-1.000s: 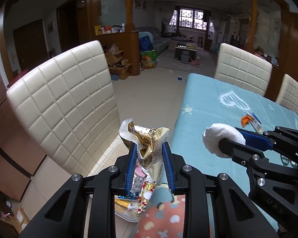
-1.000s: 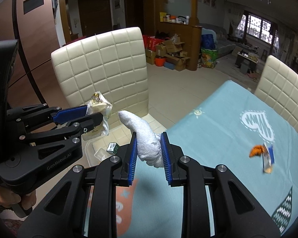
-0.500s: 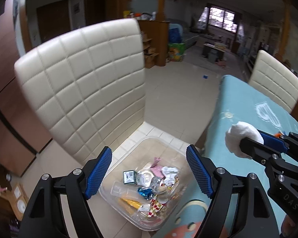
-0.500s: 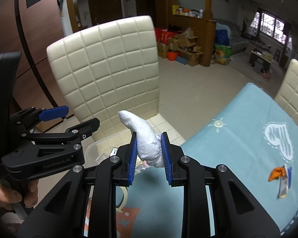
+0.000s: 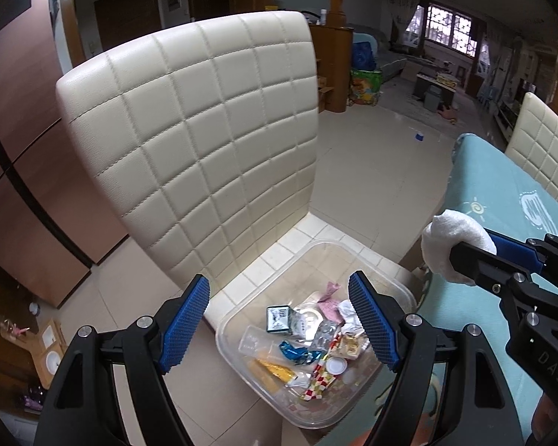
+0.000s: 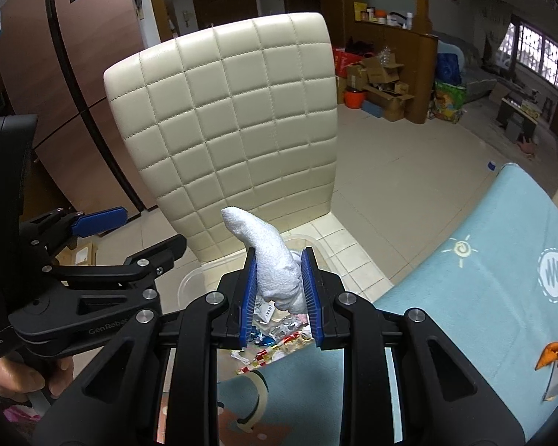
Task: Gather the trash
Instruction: 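Open the left tool to drop the wrapper while the right tool drops the tissue, then move both tools back over the table toward the orange peel and torn carton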
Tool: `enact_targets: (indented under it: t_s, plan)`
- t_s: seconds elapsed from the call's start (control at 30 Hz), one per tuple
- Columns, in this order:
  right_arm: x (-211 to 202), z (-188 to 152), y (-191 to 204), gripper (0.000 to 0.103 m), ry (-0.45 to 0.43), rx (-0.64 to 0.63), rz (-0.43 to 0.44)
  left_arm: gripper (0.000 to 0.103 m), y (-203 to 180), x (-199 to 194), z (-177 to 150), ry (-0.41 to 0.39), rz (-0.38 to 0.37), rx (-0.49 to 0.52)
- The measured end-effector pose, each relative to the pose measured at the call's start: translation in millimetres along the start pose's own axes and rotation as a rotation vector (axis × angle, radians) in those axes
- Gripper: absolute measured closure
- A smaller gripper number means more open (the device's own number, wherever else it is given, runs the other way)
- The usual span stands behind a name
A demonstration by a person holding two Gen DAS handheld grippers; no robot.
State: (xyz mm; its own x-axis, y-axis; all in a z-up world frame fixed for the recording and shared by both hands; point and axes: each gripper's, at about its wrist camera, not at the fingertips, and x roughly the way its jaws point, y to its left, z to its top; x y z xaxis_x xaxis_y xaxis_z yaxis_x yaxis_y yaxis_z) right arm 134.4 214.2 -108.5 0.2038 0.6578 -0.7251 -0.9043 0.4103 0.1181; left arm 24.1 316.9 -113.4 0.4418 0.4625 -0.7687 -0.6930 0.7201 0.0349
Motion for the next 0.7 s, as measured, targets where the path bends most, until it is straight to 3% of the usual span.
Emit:
enact_targets:
  t_s: [0.27, 0.3, 0.37, 0.7]
  plan:
    - [10.6, -0.9, 0.9, 0.073, 0.021, 0.007, 0.020, 0.028, 19.8, 1.0, -4.5, 0.007, 0.037, -0.053]
    - [10.9, -0.9, 0.6, 0.069, 0.022, 0.009, 0.019, 0.028, 20.2, 0.9, -4.8, 0.009, 0.039, -0.058]
    - [9.0, -1.3, -1.5, 0.037, 0.014, 0.027, 0.023, 0.028, 21.4, 0.3, -5.5, 0.011, 0.040, -0.064]
    - [-18.5, -5.9, -8.8, 0.037, -0.027, 0.039, -0.024, 0.027, 10.6, -12.4, -2.1, -0.013, 0.015, -0.051]
